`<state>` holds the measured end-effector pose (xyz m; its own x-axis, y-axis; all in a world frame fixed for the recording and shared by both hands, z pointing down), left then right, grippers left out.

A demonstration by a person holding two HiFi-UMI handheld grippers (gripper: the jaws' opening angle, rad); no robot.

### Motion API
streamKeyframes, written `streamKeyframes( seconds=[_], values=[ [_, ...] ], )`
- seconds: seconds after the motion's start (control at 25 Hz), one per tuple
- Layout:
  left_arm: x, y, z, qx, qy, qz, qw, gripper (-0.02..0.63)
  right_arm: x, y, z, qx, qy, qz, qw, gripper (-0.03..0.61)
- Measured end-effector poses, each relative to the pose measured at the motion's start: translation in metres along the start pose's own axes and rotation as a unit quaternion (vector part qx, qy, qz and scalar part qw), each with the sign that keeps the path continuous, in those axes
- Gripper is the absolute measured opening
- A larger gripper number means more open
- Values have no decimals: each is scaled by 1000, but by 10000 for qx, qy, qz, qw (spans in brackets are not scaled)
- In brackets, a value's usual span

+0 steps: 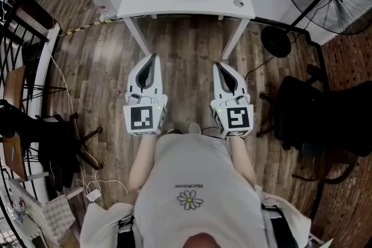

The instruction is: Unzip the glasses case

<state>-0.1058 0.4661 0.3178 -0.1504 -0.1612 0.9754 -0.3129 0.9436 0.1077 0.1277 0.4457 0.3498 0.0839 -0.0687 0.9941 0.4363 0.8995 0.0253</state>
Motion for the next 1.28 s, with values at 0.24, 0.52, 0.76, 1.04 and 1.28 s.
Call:
streamKeyframes(
  seconds=[0.24, 0.52, 0.76, 1.04, 1.28],
  values=[
    [-7, -12, -3, 52, 173, -258, 9995, 15, 2, -5, -7, 77, 170, 9, 9998, 6],
    [12, -25, 4, -8, 320, -174, 9993, 15, 19, -3, -11, -185, 277, 260, 9991, 6],
    [5, -58, 11, 127, 201, -286, 9993, 15, 17, -16, -25, -32, -30, 339, 9994, 6],
    [24, -122, 26, 426, 233, -410, 9980, 15, 30, -68, -44, 29, 395, 303, 9988, 6],
    [33, -195, 65, 484, 278, -441, 9975, 15, 30, -139, -63, 234, 200, 466, 9984, 6]
  ],
)
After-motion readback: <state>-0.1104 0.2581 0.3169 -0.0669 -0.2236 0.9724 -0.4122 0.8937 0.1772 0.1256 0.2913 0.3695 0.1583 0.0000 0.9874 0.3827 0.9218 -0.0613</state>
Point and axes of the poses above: the fingertips, and each gripper's own axes: y backward along the fingers, z to its left, x out of its underside, the point moved 10 cm from there along y, backward along the fingers, and after that the axes turned 5 degrees about x, right-handed, at the moved point
